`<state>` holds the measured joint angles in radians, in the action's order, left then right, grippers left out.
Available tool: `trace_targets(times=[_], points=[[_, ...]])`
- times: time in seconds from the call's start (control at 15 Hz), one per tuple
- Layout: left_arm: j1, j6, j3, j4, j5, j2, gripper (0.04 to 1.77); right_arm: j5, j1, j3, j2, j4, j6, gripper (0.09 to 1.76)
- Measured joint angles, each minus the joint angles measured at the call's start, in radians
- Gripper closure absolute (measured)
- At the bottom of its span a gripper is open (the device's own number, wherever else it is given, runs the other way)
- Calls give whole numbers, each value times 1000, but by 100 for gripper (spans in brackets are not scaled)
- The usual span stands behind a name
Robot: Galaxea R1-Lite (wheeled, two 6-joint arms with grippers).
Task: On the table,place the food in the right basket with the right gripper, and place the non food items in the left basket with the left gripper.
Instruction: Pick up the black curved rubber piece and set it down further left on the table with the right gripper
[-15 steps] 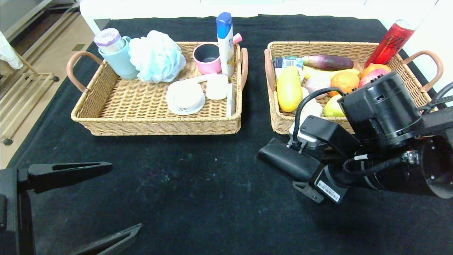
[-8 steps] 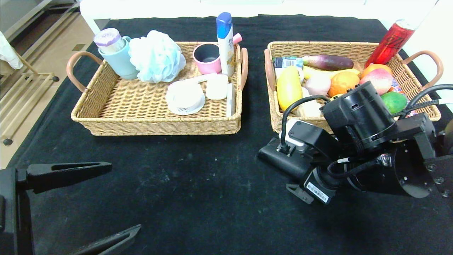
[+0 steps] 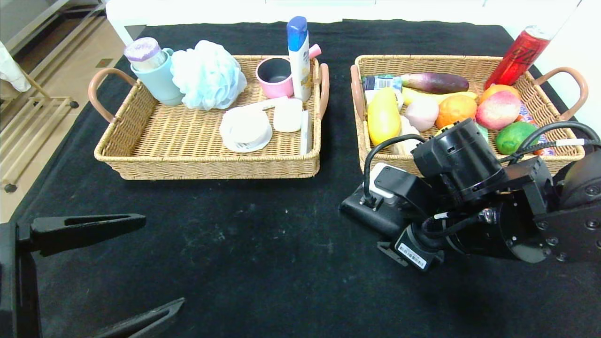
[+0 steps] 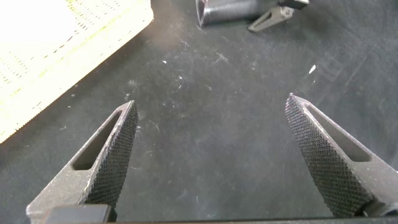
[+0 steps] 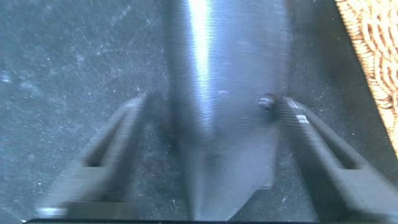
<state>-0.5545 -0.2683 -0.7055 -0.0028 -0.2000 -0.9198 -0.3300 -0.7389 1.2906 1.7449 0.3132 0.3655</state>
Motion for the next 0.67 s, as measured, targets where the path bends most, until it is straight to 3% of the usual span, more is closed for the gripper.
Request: trace_targets(times=[0.2,0.33,0.47,0.67], points=[[0,0,0,0,0,1,9,-1,0,-6,2,0,0,83],[0,0,0,0,-1,2,9,-1,-1,-8,1,0,1,100],[-1,0,1,0,-1,2,9,0,-2,-8,1,1,1,114],[-1,0,2,0,-1,3,9,0,-1,-7,1,1,2,114]])
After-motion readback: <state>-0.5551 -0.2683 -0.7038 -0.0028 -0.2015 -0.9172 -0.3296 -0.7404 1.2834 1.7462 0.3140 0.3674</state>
